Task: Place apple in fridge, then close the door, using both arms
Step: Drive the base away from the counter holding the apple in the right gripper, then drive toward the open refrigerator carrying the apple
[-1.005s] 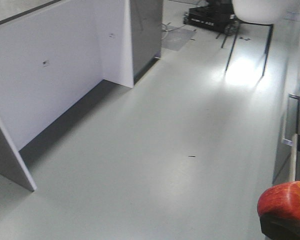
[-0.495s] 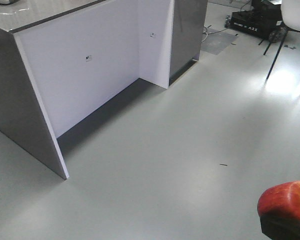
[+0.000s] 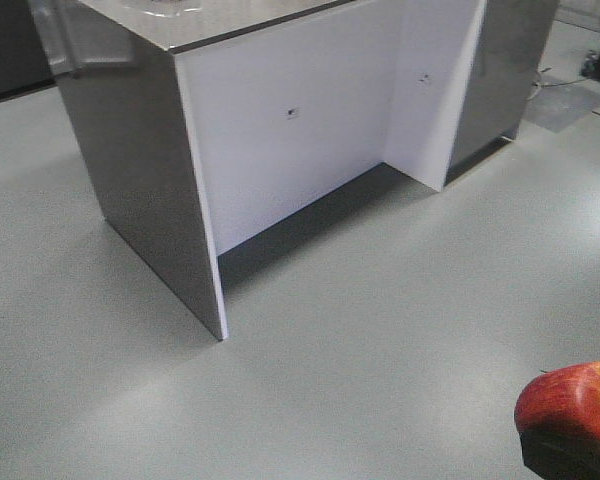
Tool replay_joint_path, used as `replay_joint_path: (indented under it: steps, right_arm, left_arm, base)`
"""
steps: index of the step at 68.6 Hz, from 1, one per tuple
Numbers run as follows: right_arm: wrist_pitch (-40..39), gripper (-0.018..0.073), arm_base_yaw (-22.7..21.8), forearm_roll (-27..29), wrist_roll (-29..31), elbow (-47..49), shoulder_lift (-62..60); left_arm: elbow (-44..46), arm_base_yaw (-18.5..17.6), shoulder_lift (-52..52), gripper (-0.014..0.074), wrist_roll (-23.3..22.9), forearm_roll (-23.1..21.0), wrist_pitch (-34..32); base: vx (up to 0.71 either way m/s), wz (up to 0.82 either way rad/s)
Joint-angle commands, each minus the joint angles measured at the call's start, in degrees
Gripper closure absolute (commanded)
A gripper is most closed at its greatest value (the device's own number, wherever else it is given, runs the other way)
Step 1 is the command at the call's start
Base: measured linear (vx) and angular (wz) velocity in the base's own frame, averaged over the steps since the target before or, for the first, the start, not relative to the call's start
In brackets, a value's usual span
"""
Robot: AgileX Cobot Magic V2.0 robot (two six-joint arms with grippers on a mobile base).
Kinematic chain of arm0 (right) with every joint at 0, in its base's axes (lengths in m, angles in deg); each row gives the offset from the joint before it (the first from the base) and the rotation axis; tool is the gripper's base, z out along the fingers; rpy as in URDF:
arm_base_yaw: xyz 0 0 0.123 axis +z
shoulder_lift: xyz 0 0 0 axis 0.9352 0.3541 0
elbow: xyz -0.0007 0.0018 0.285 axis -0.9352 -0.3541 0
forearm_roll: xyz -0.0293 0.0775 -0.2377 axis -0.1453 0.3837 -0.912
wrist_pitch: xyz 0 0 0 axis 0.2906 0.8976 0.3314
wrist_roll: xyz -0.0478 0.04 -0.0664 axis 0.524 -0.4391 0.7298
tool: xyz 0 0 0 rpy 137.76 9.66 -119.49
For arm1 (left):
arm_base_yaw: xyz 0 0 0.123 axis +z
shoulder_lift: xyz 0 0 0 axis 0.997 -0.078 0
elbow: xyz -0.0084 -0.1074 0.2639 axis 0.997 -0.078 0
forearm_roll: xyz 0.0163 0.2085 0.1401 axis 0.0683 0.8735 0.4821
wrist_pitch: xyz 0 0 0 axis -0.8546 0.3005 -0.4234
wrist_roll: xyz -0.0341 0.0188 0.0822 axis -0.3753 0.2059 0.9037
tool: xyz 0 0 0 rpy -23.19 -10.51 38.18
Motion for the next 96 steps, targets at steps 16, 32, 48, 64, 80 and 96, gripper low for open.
replay_joint_path:
  steps: [16,32,48,64,80,96]
  right_arm:
    - [-3.8,0.0385,0.0,1.2,0.6,1.6,0.1]
    - [-3.7,0.0385,0.0,1.2,0.6,1.6,0.1]
    - [-3.8,0.0385,0.0,1.2,0.6,1.6,0.1]
    - [-3.8,0.0385,0.0,1.2,0.6,1.6,0.1]
    - [-3.8,0.0385,0.0,1.2,0.6,1.6,0.1]
    - [-3.7,0.0385,0.0,1.2,0.6,1.6,0.1]
  left_arm:
    - [-0.7,0.0,0.8,0.0603,-0.5,-0.6,-4.2]
    - [-0.7,0.0,0.8,0.0603,-0.5,-0.6,-4.2]
    - [-0.7,0.0,0.8,0.0603,-0.5,-0.6,-4.2]
    - [-0.7,0.0,0.8,0.0603,-0.5,-0.6,-4.2]
    - [-0.7,0.0,0.8,0.0603,-0.5,-0.6,-4.2]
    - [-0.7,0.0,0.8,0.0603,-0.5,-0.6,-4.2]
  base:
    - [0.07,0.58]
    - [0.1,0.61]
    - [0.14,0.55]
    - [0.17,0.59]
    - [0.19,0.52]
    - [0.22,0.36]
